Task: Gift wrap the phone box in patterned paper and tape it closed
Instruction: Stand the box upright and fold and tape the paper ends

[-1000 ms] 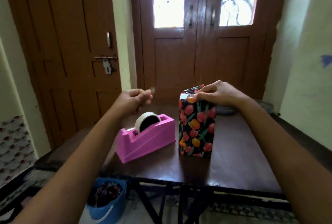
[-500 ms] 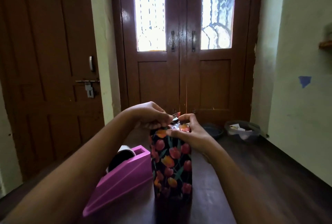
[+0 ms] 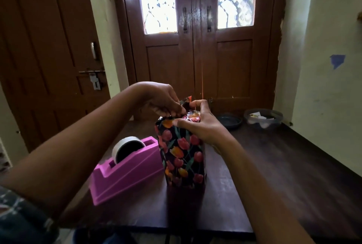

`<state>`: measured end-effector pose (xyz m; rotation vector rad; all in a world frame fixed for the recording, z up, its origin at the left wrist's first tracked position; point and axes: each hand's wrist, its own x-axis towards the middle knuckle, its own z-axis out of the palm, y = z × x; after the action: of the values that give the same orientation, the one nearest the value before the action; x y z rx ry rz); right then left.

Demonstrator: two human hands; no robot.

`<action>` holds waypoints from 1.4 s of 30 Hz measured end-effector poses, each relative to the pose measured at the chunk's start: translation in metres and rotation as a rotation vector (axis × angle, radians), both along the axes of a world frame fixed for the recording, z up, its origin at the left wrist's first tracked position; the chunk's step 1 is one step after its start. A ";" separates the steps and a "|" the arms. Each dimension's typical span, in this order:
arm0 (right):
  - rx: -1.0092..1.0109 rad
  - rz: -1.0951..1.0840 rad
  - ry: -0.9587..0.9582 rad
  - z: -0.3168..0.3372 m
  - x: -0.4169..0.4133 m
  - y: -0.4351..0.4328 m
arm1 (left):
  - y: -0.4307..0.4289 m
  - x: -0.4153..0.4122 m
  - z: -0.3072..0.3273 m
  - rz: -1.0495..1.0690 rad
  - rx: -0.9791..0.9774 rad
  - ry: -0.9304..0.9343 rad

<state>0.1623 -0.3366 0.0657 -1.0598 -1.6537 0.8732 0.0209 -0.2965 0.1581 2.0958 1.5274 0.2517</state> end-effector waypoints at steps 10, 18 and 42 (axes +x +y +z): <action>-0.015 -0.059 -0.049 0.004 -0.003 -0.007 | 0.002 0.019 0.010 0.099 0.037 0.201; -0.015 -0.040 -0.108 0.008 -0.001 -0.013 | -0.002 0.030 0.006 0.150 0.096 0.456; -0.257 -0.129 0.014 0.024 -0.014 -0.020 | -0.019 -0.036 -0.045 0.233 -0.173 -0.367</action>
<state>0.1483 -0.3570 0.0898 -1.3176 -1.4699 1.0235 -0.0155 -0.3155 0.1131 1.6311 1.5044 0.5365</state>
